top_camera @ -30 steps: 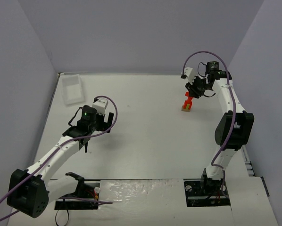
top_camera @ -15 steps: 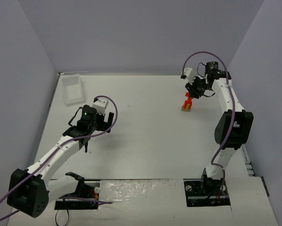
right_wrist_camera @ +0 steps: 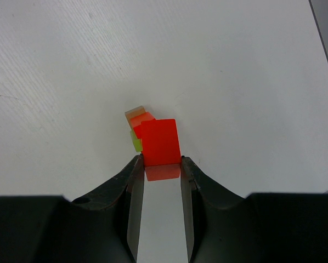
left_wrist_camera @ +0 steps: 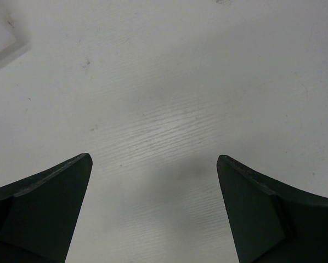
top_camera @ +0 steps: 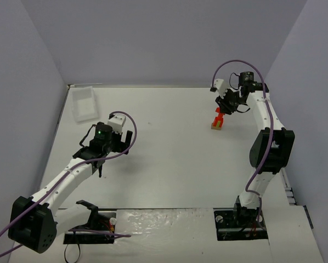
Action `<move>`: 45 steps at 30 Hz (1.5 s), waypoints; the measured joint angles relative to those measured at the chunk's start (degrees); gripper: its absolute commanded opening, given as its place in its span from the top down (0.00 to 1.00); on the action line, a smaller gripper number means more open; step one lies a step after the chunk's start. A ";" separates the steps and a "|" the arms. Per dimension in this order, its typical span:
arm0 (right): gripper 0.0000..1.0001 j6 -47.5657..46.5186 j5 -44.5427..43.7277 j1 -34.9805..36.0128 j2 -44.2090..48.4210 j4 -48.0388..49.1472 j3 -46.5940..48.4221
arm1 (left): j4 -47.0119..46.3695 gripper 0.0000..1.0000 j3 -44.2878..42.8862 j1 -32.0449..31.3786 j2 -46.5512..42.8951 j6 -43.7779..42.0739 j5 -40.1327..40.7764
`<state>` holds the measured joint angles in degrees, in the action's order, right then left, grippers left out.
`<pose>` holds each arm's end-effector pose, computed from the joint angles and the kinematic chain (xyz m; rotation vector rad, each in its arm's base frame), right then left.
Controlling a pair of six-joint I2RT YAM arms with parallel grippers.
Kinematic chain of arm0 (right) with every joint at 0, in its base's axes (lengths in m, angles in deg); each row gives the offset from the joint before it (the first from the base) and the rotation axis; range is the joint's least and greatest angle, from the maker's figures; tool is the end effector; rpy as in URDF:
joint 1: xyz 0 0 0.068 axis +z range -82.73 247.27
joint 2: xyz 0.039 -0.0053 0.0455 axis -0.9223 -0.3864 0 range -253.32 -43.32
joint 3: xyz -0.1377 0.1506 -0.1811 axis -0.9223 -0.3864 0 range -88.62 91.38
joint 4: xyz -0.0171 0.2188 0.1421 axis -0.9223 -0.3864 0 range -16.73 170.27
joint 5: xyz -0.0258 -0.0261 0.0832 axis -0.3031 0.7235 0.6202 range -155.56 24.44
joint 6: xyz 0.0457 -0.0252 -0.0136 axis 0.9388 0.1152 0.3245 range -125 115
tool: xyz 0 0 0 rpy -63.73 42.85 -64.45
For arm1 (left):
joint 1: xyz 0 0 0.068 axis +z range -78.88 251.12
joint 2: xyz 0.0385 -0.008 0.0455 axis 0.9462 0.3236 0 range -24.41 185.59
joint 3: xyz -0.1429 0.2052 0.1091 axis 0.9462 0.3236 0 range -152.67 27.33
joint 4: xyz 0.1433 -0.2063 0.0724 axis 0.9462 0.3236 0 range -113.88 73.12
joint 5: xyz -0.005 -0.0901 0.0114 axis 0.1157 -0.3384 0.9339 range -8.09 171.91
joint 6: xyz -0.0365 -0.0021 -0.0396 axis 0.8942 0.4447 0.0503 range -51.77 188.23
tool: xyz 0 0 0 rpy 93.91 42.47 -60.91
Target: Build the wood block tower
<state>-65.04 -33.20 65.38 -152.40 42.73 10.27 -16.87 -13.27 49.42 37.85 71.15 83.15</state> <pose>0.4285 0.0050 0.3018 -1.3049 1.8310 0.1116 0.2262 -0.0892 0.2600 0.3261 2.0541 -0.2409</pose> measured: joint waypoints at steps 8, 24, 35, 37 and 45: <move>0.89 0.14 -0.11 0.00 0.00 0.00 0.00 | 0.00 0.03 0.00 -0.02 0.00 -0.02 -0.04; 0.84 0.16 -0.49 0.00 0.00 0.00 0.00 | 0.00 0.03 0.00 -0.02 0.00 -0.53 -0.39; 0.82 0.18 -0.49 0.00 0.00 0.00 0.00 | 0.00 0.03 0.00 0.00 0.00 -0.81 -0.39; 0.82 0.18 -0.51 0.00 0.00 0.00 0.00 | 0.00 0.03 0.00 0.00 0.00 -0.81 -0.39; 0.80 0.18 -0.51 0.00 0.00 0.00 0.00 | 0.00 0.03 0.00 -0.02 0.00 -0.82 -0.40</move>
<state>-64.86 -33.71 65.38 -152.40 42.73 10.27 -16.87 -13.27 49.40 37.85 70.33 82.74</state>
